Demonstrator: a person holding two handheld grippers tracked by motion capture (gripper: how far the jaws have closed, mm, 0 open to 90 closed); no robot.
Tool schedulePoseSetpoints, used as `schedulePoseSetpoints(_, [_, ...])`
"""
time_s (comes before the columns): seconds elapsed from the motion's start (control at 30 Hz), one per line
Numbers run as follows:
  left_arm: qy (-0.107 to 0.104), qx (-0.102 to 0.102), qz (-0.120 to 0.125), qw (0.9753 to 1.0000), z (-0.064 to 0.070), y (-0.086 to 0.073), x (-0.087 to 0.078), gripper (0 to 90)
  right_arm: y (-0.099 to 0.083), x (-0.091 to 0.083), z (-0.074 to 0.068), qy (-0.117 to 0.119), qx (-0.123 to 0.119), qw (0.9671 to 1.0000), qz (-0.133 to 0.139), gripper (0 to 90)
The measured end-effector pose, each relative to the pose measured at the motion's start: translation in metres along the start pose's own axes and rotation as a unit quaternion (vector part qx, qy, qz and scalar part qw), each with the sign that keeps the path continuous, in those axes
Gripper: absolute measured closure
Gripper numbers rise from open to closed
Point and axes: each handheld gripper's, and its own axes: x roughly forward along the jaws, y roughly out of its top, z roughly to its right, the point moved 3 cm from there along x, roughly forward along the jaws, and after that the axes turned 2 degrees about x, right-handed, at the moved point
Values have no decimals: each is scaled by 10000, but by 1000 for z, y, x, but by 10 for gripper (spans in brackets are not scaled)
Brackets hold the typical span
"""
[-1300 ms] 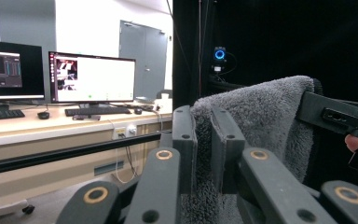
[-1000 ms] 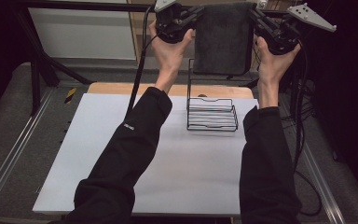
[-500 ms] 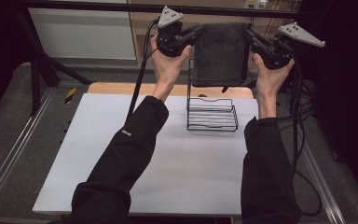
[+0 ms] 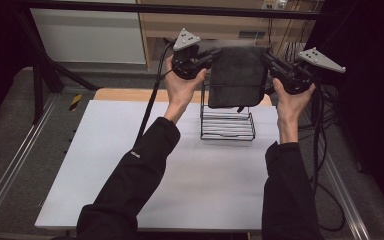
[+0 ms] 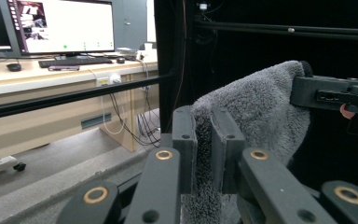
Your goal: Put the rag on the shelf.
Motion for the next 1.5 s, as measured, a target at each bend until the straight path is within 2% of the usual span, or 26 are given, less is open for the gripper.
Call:
schedulePoseSetpoints(0.17, [-31, 114, -109, 9999, 2, -4, -2, 816, -8, -3, 0, 40, 9, 9999, -92, 817])
schedulePoseSetpoints(0.5, [-169, 137, -171, 9996, 6, -10, -8, 816, -15, -8, -1, 110, -40, 9998, -180, 817])
schedulePoseSetpoints(0.73, [-227, 259, -187, 9992, 15, -14, -16, 816, -18, -15, -3, 162, -123, 9996, -217, 816])
schedulePoseSetpoints(1.13, [-269, 187, -273, 9991, 24, -23, -24, 815, -25, -23, -6, 227, -218, 9993, -225, 815])
schedulePoseSetpoints(1.5, [-362, 226, -529, 9977, 34, -33, -30, 806, -32, -34, -7, 417, -160, 9977, -515, 800])
